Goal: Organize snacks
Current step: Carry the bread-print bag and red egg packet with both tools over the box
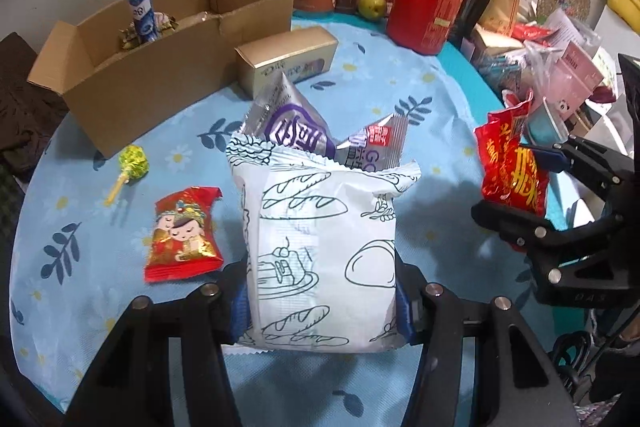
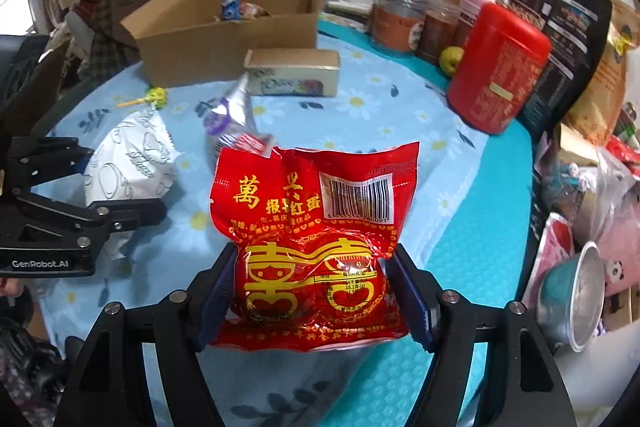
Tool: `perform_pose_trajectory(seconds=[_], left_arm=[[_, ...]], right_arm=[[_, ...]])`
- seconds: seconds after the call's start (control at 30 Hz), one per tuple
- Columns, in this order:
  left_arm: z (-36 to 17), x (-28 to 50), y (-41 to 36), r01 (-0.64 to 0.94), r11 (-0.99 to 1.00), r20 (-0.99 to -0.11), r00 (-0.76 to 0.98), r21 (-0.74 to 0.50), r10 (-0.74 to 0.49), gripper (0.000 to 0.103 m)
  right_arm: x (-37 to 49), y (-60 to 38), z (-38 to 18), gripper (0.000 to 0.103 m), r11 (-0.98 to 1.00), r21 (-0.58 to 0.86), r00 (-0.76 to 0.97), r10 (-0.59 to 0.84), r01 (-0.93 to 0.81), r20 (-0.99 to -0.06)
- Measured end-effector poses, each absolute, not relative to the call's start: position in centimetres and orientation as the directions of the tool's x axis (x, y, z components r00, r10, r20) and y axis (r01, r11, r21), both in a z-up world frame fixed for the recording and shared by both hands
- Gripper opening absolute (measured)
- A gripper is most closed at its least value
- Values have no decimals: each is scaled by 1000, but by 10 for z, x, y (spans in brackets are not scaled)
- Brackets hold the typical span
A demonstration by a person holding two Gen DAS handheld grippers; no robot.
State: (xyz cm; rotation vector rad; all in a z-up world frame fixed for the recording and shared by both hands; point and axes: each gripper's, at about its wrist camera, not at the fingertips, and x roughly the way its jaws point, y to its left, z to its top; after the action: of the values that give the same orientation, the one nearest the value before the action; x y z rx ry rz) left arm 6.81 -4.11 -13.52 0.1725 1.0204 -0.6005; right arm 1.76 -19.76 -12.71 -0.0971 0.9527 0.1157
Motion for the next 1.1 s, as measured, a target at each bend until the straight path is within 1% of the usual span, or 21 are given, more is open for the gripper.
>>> perform_pose_trajectory(seconds=[0.27,0.6,0.83,1.1], left_arm=[[-111,64,-21,506,849,-797,445,-153,-409,55],[-72,70,7,440,887,-724,565,-142,-396,55],[-47,81,21,408,900,-662,634,-154,-400,55],[-23,95,26,407,901,-607,682,-148,-408,55]], right_arm=[[17,-174,-108,73,973,10,602,152,-233,-784],[36,-145,-79,73,939,12,637,243,-344,-731],[55,-131,-49,73,922,-4,669,278,-387,-689],[78,-128,-21,73,916,-11,702,299,-401,-646]])
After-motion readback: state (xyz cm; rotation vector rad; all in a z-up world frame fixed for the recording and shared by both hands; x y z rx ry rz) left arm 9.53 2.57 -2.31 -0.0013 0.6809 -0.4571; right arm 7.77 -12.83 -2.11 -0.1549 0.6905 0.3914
